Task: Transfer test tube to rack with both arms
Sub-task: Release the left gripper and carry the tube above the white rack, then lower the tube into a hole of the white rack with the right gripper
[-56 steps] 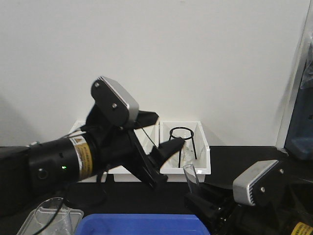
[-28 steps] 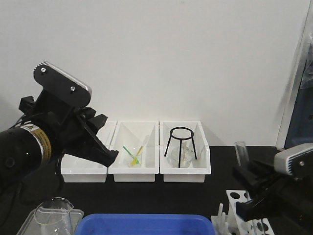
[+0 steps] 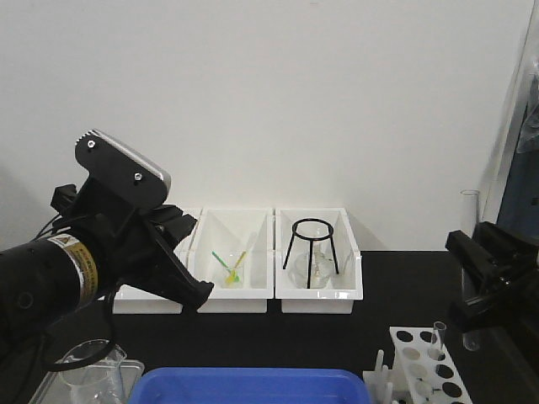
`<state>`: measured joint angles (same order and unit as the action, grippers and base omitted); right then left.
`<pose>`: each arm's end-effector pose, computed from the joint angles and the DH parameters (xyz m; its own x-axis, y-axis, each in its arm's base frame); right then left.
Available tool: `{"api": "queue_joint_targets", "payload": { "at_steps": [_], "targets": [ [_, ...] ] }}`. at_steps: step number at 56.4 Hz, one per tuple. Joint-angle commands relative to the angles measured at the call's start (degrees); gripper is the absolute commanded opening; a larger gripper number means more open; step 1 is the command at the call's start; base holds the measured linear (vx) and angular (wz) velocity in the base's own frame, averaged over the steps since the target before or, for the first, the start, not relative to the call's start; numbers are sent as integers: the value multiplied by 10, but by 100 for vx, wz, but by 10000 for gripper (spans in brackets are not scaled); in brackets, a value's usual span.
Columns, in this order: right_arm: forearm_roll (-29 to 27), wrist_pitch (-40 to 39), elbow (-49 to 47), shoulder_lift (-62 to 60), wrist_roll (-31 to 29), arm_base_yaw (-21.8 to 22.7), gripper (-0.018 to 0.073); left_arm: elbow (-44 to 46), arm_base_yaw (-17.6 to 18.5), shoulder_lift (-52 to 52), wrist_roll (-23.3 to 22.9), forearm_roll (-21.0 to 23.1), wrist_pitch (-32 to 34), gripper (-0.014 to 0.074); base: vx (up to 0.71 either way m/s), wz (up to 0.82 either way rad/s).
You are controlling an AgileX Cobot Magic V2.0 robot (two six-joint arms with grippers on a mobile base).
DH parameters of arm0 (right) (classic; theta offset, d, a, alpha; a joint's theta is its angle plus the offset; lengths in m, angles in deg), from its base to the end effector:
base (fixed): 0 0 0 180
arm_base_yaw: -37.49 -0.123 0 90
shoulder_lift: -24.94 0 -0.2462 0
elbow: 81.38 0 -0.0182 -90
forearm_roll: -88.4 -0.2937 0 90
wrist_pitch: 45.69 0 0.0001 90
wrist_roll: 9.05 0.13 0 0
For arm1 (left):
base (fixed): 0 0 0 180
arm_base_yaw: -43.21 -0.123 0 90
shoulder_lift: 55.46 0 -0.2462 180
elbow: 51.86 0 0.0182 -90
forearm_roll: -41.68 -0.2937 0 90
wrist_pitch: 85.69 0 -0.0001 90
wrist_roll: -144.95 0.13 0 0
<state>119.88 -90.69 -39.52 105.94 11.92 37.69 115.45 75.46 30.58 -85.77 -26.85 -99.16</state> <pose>0.3380 0.0468 0.2380 0.1476 -0.0401 -0.9882 -0.3568 0.9297 -0.0910 0.3528 -0.1892 0.3118 -0.0901 0.3993 -0.9124 0.3870 0.8581 0.3374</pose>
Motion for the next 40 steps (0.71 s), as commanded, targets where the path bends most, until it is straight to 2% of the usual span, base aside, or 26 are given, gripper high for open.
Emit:
{"api": "queue_joint_targets", "payload": {
  "at_steps": [1,9,20,26,40],
  "targets": [
    [-7,-134,-17,16,-8,4,-8,16,0,-20,-5,-5,11,-8,0,0],
    [-8,-223,-14,52,-8,4,-8,16,0,-20,-5,-5,-11,-7,0,0],
    [-95,-315,60,60,-51,4,-8,16,0,-20,-5,-5,-17,-7,0,0],
    [-132,-318,81,69,-60,4,-8,16,0,-20,-5,-5,-17,-7,0,0],
    [-128,-319,83,114,-61,4,-8,16,0,-20,-5,-5,-13,-7,0,0]
  ]
}}
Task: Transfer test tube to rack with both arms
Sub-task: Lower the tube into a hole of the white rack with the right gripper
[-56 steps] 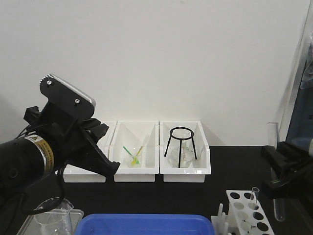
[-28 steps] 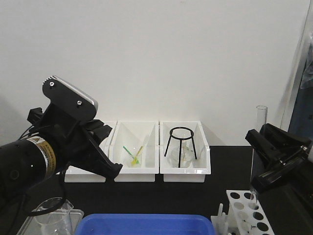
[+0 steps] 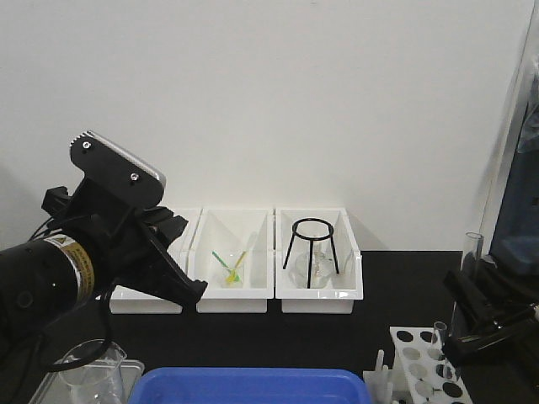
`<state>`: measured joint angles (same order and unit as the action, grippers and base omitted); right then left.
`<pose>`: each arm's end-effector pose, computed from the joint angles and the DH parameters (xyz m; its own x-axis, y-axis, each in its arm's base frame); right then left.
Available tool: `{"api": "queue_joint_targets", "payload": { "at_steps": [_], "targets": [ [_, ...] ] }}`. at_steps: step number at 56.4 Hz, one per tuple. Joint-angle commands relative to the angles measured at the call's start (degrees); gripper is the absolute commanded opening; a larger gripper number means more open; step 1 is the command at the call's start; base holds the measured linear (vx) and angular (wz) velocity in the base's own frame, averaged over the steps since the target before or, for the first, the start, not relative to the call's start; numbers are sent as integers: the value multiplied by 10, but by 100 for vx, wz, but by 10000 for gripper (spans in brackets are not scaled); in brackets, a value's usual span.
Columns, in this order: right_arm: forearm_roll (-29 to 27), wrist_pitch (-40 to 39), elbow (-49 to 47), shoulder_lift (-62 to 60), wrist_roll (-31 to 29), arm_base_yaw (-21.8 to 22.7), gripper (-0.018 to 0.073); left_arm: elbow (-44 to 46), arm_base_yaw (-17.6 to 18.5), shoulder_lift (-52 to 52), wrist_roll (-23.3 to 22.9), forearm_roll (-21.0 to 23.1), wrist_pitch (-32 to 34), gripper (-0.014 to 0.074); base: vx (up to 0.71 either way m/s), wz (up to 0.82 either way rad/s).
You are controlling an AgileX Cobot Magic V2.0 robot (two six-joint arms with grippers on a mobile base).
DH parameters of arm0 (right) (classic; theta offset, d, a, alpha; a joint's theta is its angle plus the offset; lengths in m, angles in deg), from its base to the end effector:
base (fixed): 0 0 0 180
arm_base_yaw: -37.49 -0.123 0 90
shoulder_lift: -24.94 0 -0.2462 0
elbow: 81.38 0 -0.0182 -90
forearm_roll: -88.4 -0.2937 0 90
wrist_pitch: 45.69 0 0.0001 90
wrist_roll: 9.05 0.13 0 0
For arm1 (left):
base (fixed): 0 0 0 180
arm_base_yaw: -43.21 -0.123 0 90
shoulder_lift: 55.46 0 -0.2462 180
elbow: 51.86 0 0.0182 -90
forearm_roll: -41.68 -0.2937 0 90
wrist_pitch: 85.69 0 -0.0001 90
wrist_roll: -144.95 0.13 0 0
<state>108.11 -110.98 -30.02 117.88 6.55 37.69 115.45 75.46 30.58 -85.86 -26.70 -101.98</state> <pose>0.3209 0.0387 0.1616 0.1295 0.1169 -0.9847 -0.3171 0.9458 0.0706 0.3542 -0.1833 0.3098 -0.1208 0.4053 -0.9062 0.3518 0.8711 0.3427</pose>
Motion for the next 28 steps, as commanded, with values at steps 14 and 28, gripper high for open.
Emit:
{"api": "queue_joint_targets", "payload": {
  "at_steps": [14,28],
  "targets": [
    [18,-116,-23,26,-10,3,-8,16,0,-20,-5,-7,15,-7,0,0],
    [39,-116,-54,54,-8,3,-8,16,0,-20,-5,-7,15,-7,0,0]
  ]
}}
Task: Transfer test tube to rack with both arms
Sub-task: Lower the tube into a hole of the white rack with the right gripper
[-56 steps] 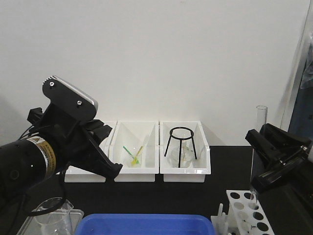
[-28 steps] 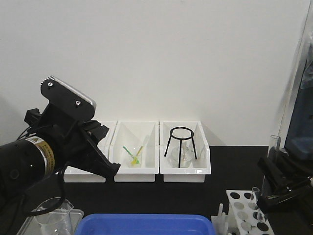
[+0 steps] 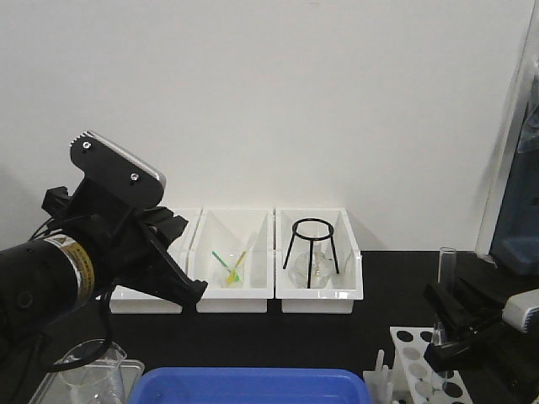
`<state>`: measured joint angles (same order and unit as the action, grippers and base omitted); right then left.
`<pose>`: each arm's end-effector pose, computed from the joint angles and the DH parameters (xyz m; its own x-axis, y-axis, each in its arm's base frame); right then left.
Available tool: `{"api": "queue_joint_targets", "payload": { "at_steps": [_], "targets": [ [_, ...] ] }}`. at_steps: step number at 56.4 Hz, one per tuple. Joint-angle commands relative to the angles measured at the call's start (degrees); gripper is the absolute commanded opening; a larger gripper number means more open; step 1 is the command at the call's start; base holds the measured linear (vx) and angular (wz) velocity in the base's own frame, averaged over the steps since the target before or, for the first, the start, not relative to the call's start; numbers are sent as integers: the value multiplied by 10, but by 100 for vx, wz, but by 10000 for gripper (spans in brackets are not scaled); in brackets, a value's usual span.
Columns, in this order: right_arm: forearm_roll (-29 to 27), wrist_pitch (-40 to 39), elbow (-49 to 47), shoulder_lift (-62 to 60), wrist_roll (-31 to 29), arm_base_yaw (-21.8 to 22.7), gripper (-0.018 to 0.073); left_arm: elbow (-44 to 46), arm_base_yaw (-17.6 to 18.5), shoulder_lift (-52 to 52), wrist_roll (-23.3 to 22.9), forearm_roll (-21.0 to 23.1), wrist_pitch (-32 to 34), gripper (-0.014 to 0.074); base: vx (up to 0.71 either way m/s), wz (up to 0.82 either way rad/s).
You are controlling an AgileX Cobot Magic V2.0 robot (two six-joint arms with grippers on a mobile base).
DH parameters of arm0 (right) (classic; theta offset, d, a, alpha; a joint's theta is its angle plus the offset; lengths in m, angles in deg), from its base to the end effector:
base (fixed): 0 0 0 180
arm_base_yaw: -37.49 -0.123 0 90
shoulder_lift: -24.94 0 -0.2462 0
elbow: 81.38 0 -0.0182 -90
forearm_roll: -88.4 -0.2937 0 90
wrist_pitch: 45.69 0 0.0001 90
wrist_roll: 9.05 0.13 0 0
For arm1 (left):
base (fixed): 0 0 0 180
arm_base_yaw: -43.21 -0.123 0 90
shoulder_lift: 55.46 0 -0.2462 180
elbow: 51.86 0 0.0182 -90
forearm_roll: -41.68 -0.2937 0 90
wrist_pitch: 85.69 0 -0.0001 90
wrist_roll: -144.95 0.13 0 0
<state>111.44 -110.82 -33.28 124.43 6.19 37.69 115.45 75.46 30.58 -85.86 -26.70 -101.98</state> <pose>0.3345 0.0450 0.1396 0.0674 0.0829 -0.9943 -0.3575 0.9324 0.0535 0.3542 -0.1833 0.3098 -0.1208 0.4053 -0.9062 0.3518 0.8711 0.3427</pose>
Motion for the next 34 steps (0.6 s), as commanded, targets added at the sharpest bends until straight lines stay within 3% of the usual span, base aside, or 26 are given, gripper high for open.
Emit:
{"api": "queue_joint_targets", "payload": {
  "at_steps": [1,8,22,34],
  "targets": [
    [10,-117,-23,-10,-1,3,-8,16,0,-20,-5,-7,15,-7,0,0],
    [30,-117,-28,1,26,3,-8,16,0,-20,-5,-7,15,-7,0,0],
    [35,-117,-28,34,26,3,-8,16,0,-20,-5,-7,15,-7,0,0],
    [73,-117,-28,80,25,3,-8,16,0,-20,-5,-7,15,-7,0,0]
  ]
}}
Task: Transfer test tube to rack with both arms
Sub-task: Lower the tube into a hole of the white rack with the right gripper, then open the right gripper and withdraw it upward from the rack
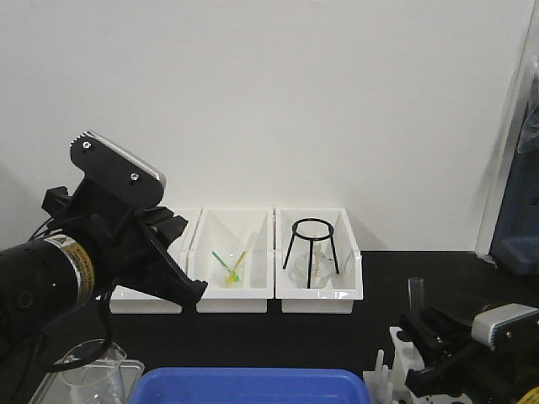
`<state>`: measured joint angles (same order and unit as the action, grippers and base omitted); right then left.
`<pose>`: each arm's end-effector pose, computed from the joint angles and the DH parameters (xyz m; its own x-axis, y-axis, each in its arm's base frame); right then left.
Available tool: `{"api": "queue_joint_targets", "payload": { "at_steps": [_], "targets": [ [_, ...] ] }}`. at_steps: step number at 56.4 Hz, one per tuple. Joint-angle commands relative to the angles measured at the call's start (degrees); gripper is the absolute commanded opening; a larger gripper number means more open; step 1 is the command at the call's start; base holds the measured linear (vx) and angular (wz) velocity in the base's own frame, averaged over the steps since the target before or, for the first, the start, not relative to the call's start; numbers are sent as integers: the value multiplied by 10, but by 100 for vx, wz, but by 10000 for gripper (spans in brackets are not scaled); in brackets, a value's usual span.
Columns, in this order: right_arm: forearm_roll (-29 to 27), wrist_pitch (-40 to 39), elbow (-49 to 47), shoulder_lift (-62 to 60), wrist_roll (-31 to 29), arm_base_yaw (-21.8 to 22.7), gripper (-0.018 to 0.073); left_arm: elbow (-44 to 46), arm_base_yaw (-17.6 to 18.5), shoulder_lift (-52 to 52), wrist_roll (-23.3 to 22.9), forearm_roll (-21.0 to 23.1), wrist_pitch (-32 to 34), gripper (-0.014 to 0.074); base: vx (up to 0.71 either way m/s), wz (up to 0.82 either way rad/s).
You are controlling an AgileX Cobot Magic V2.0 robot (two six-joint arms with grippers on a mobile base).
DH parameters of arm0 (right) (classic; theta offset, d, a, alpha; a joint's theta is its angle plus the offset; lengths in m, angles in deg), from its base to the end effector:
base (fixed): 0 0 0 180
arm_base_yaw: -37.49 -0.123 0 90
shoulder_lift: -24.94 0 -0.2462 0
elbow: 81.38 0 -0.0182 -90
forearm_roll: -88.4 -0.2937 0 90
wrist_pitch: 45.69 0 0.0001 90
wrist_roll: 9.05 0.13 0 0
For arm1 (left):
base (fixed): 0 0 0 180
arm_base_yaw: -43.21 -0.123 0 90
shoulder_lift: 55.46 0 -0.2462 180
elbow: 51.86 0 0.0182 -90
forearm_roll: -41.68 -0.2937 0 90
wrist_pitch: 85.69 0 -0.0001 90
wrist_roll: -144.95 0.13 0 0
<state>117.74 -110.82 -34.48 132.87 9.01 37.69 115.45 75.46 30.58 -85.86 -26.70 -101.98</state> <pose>0.3337 0.0566 0.0933 -0.0858 0.0746 -0.9935 -0.4353 0.8942 0.1048 0.3542 -0.1833 0.3098 -0.1208 0.4053 -0.9062 0.3518 0.8711 0.3427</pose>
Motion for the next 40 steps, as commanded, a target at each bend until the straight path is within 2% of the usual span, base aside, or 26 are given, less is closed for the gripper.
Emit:
{"api": "queue_joint_targets", "payload": {
  "at_steps": [1,13,21,40],
  "targets": [
    [13,-117,-16,-1,-3,3,-8,16,0,-20,-5,-7,15,-7,0,0],
    [29,-117,-16,27,-4,3,4,16,0,-20,-5,-7,15,-7,0,0],
    [27,-117,-16,27,-4,3,60,16,0,-20,-5,-7,15,-7,0,0],
    [30,-117,-16,27,9,3,403,16,0,-20,-5,-7,15,-7,0,0]
  ]
}}
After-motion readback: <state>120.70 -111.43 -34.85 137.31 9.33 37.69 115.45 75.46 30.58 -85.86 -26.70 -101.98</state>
